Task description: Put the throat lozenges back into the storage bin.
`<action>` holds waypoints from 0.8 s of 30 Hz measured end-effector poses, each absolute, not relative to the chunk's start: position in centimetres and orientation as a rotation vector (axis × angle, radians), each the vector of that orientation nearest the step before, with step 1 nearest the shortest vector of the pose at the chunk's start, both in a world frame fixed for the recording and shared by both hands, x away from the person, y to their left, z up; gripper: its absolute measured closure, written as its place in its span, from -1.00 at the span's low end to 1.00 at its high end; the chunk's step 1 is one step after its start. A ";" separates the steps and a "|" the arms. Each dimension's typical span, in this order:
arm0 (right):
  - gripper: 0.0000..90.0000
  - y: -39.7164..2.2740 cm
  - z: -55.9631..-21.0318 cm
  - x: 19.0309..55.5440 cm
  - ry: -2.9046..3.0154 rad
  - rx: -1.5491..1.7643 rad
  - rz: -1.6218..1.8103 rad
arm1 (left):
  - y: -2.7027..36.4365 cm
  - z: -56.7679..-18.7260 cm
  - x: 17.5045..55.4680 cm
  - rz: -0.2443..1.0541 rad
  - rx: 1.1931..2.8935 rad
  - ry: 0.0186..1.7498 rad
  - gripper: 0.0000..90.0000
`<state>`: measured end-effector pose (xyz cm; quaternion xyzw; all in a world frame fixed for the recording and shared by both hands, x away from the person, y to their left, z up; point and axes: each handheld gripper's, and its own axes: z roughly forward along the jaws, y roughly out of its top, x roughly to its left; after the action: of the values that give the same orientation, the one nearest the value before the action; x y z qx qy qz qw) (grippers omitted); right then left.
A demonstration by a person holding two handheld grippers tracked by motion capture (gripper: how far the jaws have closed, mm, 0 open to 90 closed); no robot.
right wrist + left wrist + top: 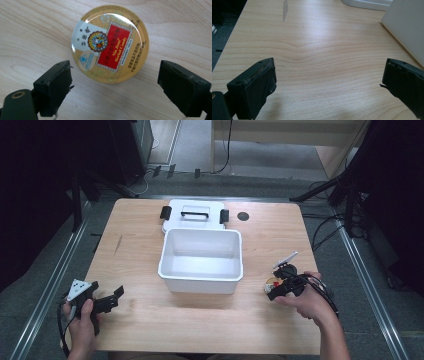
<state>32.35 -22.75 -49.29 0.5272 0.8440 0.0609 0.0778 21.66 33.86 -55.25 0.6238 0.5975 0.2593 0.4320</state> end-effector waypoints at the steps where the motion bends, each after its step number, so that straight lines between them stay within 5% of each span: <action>1: -0.76 -22.8 -49.3 32.4 2.528 1.579 0.182 | 33.9 -55.3 21.7 0.646 1.555 1.489 -1.00; 13: -0.80 -21.7 -49.9 33.9 2.558 1.626 0.174 | 33.8 -55.2 21.7 0.647 1.563 1.489 -1.00; 24: -0.62 -21.2 -50.7 34.8 2.519 1.667 0.140 | 33.8 -55.2 21.7 0.644 1.564 1.492 -1.00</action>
<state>34.77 -21.24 -50.75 0.5502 0.8317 0.0461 0.0588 21.73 33.84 -55.25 0.6264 0.5977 0.2579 0.4288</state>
